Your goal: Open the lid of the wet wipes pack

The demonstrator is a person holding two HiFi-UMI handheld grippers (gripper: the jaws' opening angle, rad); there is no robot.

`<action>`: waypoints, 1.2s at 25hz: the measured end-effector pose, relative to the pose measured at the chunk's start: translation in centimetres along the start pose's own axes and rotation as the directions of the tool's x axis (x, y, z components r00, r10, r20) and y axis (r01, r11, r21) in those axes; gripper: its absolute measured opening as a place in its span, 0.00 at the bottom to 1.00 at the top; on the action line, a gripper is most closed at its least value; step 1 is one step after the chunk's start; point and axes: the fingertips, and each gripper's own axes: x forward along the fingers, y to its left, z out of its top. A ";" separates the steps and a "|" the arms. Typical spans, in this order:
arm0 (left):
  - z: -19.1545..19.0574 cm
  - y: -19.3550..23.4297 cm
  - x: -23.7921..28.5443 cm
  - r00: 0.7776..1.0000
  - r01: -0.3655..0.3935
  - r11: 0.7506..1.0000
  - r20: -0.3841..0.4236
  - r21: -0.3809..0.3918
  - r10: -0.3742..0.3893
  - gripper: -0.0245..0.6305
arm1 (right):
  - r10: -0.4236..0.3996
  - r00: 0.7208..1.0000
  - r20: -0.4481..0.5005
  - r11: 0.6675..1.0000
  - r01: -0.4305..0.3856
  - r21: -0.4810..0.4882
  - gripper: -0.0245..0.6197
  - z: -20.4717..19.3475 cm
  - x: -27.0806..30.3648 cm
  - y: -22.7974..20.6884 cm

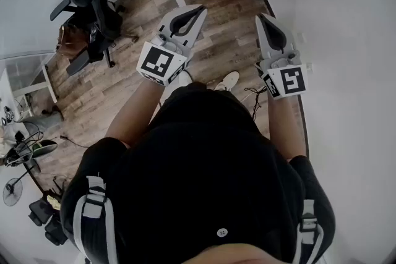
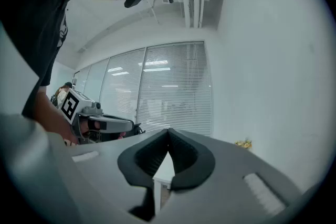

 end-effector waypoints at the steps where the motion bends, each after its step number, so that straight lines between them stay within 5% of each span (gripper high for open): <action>1: 0.0 -0.1 0.1 1.000 0.001 1.000 -0.001 0.000 -0.001 0.05 | 0.001 1.000 0.000 1.000 -0.001 0.000 0.05 0.0 0.0 -0.1; 15: -0.6 -0.4 0.1 1.000 0.010 1.000 -0.011 -0.011 -0.010 0.05 | 0.047 0.999 -0.001 0.999 -0.047 0.027 0.06 -0.6 0.3 0.9; 30: -0.7 -0.5 1.7 1.000 0.017 1.000 -0.012 -0.020 -0.018 0.05 | 0.053 0.998 -0.035 0.998 -0.051 0.043 0.41 -1.4 1.4 -0.5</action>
